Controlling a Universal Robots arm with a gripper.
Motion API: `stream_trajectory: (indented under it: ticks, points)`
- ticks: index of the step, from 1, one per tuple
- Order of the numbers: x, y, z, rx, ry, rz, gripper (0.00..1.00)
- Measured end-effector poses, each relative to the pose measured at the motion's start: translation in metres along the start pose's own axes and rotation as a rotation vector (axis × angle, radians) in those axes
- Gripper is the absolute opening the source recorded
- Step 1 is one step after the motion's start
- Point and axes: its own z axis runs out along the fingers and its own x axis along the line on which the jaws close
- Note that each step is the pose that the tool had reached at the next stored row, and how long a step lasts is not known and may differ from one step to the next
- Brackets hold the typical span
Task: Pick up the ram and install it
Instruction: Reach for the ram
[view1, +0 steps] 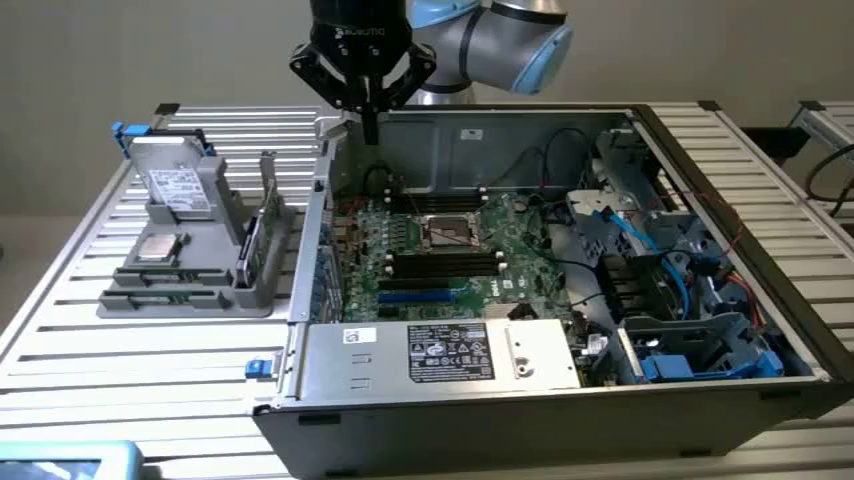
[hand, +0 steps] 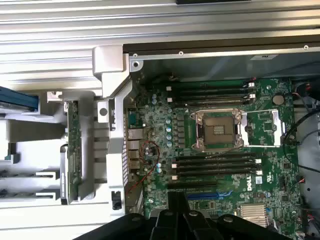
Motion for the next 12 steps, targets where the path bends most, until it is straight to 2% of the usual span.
stream_trajectory:
  ticks: [9,12]
  points:
    - [0.0000,0.0000,0.0001,0.0001,0.0000,0.000,0.11]
    - [0.0004,-0.0026,0.0008,0.0002,0.0000,0.000,0.11]
